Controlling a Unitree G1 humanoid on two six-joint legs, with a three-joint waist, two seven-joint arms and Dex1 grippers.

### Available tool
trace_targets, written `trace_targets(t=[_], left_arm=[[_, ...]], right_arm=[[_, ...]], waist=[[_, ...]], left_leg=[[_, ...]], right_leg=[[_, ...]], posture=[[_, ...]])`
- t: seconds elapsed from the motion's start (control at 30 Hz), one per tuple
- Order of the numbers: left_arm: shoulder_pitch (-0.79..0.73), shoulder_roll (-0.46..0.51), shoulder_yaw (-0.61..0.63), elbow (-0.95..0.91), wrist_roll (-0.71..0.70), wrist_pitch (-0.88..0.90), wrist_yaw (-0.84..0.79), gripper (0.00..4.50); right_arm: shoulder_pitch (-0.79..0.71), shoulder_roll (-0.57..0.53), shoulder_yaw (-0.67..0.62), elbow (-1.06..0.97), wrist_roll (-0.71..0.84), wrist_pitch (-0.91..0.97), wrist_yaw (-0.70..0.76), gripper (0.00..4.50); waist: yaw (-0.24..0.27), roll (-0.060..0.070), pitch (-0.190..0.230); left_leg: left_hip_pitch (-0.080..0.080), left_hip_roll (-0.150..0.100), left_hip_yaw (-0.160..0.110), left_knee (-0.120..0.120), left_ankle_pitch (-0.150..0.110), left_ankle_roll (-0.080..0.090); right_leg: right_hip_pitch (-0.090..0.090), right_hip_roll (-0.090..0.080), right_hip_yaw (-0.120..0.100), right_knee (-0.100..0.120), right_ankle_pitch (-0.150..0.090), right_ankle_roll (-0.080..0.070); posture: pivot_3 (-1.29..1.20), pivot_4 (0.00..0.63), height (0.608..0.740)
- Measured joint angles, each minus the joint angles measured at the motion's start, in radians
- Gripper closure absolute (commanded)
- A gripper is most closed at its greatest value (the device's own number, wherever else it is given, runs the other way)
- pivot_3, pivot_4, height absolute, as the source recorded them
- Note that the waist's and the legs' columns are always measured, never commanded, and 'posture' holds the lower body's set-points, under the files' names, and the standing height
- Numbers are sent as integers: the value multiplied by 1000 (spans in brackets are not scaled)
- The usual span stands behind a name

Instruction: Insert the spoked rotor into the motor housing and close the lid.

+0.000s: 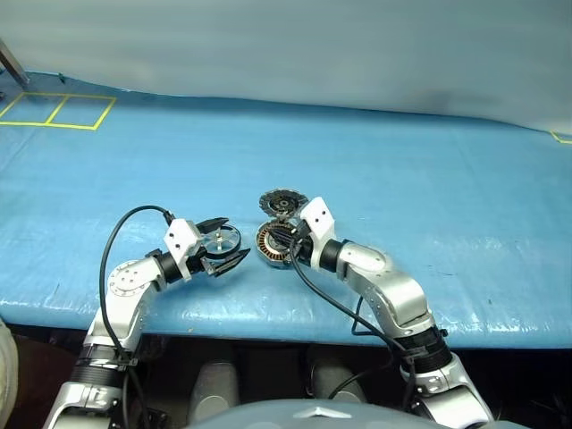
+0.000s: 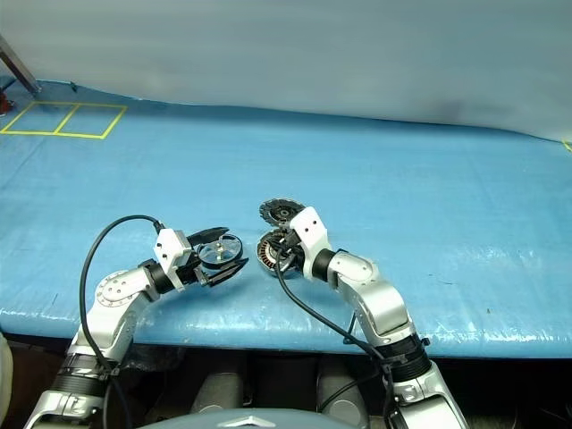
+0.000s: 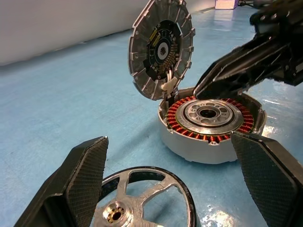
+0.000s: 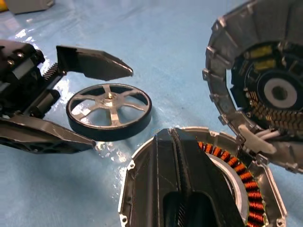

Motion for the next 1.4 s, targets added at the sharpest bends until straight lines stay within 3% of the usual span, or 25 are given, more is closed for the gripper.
trace_targets(t=[0.5,1.13,1.4], left_arm=[[-32,84,44,-72,-56,345,57,2],[-37,80,47,-72,-72,415,51,2],[-31,38,103,-74,-122,411,68,2]], right_arm=[[45,-15,0,-59,15,18,-23,4449],[57,-13,0,-60,15,18,-36,4449],[57,-18,4,-60,15,18,-38,4449]], waist=[[0,0,0],[0,0,0],[0,0,0]], left_leg=[[0,0,0,0,0,0],[0,0,-1,0,0,0],[0,0,-1,0,0,0]], right_leg=[[0,0,0,0,-1,1],[0,0,0,0,0,0],[0,0,-1,0,0,0]], posture=[[0,150,740],[0,150,740],[0,150,740]])
